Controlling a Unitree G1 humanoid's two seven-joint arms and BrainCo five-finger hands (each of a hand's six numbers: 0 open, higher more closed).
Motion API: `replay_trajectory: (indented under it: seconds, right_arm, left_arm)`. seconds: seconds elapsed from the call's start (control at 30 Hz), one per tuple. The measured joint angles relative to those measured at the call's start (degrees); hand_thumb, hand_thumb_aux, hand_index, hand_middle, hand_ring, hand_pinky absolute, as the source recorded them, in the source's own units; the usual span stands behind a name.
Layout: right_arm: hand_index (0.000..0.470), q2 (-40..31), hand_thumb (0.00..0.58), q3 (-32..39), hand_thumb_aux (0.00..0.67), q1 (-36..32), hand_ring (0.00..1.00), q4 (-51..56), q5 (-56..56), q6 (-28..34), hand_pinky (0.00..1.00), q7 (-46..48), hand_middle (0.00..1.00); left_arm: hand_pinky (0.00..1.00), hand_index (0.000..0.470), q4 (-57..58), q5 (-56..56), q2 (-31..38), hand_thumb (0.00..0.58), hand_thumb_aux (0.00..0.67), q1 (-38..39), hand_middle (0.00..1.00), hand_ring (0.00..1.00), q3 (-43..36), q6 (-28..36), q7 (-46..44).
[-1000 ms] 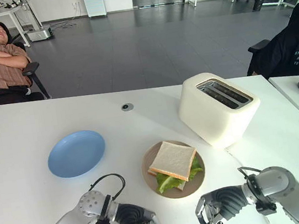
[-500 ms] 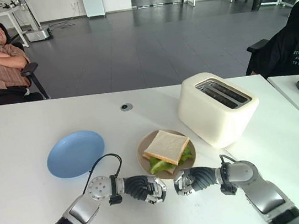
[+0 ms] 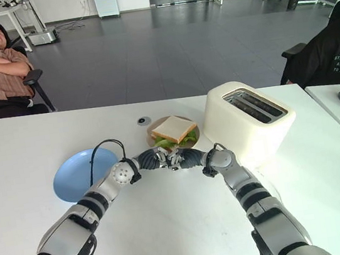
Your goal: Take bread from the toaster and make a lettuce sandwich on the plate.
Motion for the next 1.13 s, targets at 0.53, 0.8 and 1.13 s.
replay_trajectory:
  seconds: [0.53, 0.8, 1.13]
  right_arm:
    - [0.0, 2.11, 0.0, -19.74, 0.0, 25.75, 0.0, -60.81, 21.24, 12.69, 0.0, -11.62, 0.0]
    - [0.0, 8.5, 0.0, -18.56, 0.0, 29.42, 0.0, -64.19, 2.06, -0.09, 0.0, -28.58, 0.0]
    - [0.0, 10.3, 0.0, -16.82, 0.0, 30.06, 0.0, -61.64, -1.81, -8.03, 0.0, -32.81, 0.0]
  left_arm:
    - [0.0, 0.0, -72.07, -38.18, 8.88, 0.0, 0.0, 35.16, 0.0, 0.0, 27.08, 20.04, -14.57]
    - [0.0, 0.0, -82.03, -32.6, 2.75, 0.0, 0.0, 38.94, 0.0, 0.0, 26.44, 22.48, -3.49]
    - [0.0, 0.0, -83.36, -34.23, -2.08, 0.0, 0.0, 38.78, 0.0, 0.0, 28.12, 18.07, -2.75]
